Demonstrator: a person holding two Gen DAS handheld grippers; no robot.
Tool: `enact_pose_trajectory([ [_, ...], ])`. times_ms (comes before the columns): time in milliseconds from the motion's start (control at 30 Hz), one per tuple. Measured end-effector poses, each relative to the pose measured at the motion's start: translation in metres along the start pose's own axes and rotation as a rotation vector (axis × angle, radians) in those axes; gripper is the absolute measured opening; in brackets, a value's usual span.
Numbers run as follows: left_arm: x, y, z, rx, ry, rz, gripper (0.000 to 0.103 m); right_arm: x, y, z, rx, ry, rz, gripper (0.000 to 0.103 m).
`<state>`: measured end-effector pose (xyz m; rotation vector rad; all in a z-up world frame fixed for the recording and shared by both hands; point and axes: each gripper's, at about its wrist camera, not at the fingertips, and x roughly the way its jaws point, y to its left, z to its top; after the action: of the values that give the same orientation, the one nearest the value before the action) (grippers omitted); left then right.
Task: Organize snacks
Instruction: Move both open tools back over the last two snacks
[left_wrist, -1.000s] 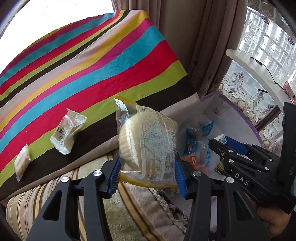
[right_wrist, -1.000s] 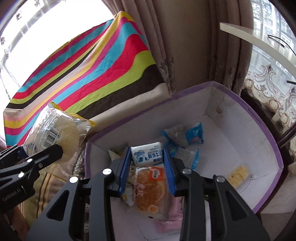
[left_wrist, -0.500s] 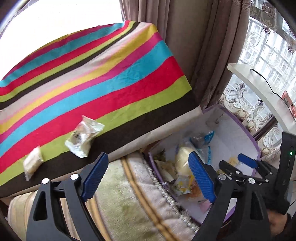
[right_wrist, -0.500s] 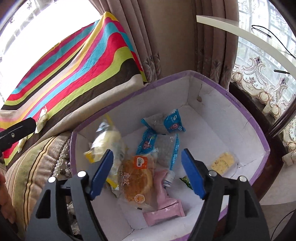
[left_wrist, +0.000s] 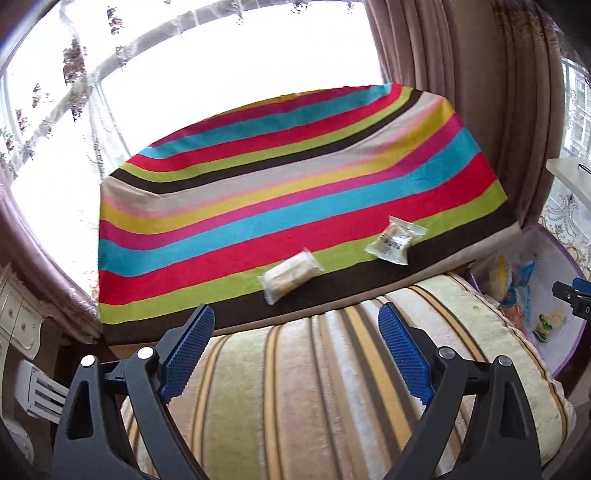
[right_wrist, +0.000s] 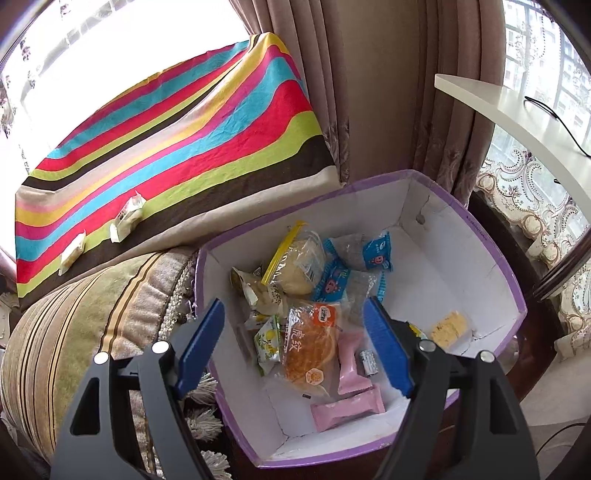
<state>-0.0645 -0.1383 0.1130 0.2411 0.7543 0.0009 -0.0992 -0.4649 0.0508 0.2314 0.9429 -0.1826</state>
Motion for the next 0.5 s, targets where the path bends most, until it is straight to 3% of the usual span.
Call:
enact_pose_trajectory([
  [200,-0.035,0.040,-0.014,-0.080,-0.142,0.067,0.088,-0.020,0.016,0.002,-0.080,-0.026,-0.044,0.079],
  [367,-0.044,0.048,-0.025,-0.043,-0.175,-0.031,0.088,-0.035,0.040,0.005,-0.139,-0.057,-0.009,0.081],
  [500,-0.032,0.052,-0.029,-0.035,-0.139,-0.056,0.088,-0.037,0.069,0.007,-0.203,-0.067,0.029,0.086],
])
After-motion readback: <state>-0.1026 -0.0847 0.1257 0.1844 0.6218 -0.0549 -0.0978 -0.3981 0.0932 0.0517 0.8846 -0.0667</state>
